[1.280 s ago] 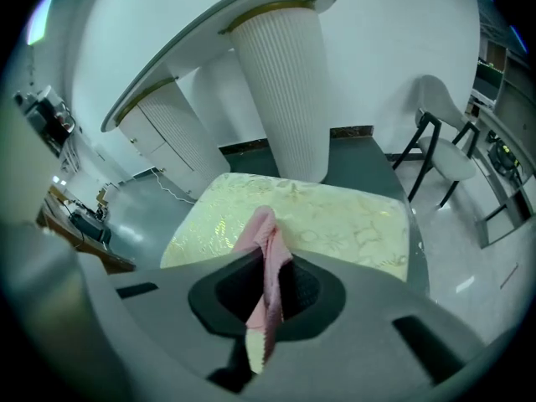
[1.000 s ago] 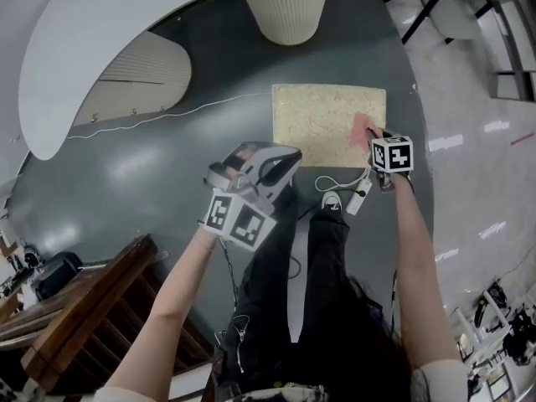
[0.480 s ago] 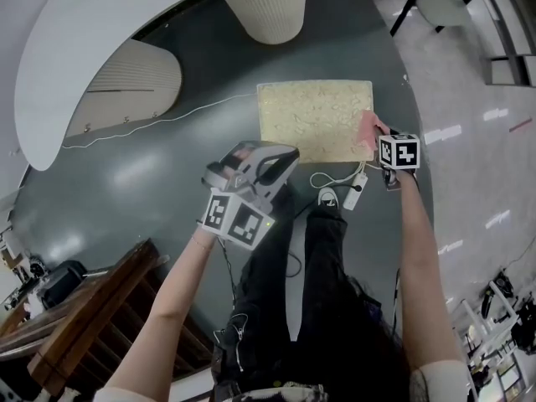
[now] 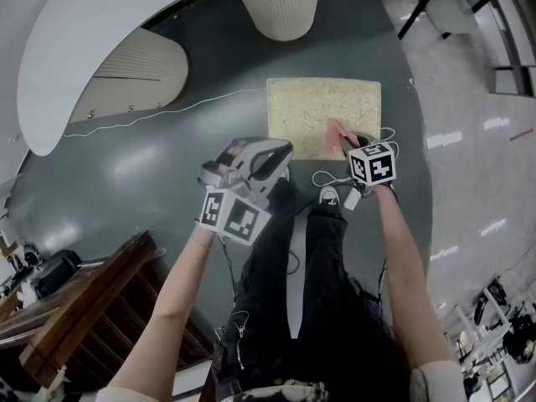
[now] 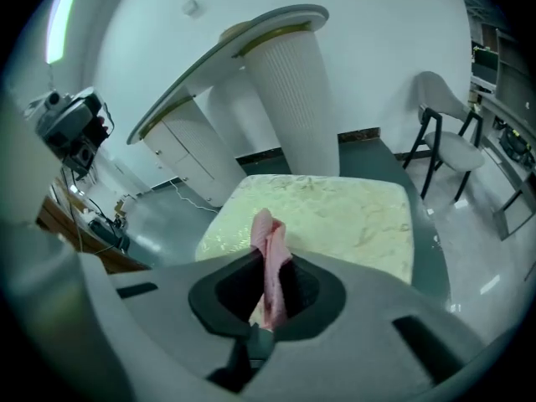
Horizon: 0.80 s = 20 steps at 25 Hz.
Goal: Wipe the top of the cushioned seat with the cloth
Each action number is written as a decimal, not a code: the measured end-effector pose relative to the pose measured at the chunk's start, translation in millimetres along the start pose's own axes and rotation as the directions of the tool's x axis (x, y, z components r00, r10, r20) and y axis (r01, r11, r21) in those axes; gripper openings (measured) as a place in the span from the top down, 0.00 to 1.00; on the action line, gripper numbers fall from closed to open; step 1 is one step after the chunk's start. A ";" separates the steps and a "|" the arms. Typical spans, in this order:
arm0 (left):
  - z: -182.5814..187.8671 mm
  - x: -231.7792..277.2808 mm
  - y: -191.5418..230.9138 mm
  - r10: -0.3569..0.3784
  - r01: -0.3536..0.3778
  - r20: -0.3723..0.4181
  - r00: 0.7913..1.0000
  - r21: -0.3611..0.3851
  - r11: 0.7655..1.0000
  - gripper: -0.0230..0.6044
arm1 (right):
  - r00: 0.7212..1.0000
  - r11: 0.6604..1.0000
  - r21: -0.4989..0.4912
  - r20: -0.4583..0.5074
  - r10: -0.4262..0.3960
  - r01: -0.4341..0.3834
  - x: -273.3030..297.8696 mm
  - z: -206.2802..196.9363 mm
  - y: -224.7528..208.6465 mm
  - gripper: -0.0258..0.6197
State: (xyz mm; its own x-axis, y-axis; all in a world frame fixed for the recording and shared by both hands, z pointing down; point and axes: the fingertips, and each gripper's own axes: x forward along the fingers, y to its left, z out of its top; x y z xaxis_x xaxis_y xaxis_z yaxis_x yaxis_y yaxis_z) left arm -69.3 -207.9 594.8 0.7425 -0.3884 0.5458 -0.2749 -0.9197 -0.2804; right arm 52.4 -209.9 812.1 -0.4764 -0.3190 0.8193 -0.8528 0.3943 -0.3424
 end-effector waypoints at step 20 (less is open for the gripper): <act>-54.2 -60.5 -4.5 0.024 -0.026 -0.041 0.999 -0.041 0.999 0.94 | 0.990 0.995 -0.009 -0.102 0.094 -0.095 81.3 -23.3 111.7 0.95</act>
State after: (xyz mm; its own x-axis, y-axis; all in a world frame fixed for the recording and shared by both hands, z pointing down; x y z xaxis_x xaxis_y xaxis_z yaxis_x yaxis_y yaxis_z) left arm -146.1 -183.5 605.9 0.7100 -0.4124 0.5708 -0.3188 -0.9110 -0.2617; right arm -76.5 -171.7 851.2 -0.5299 -0.1911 0.8263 -0.8018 0.4304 -0.4146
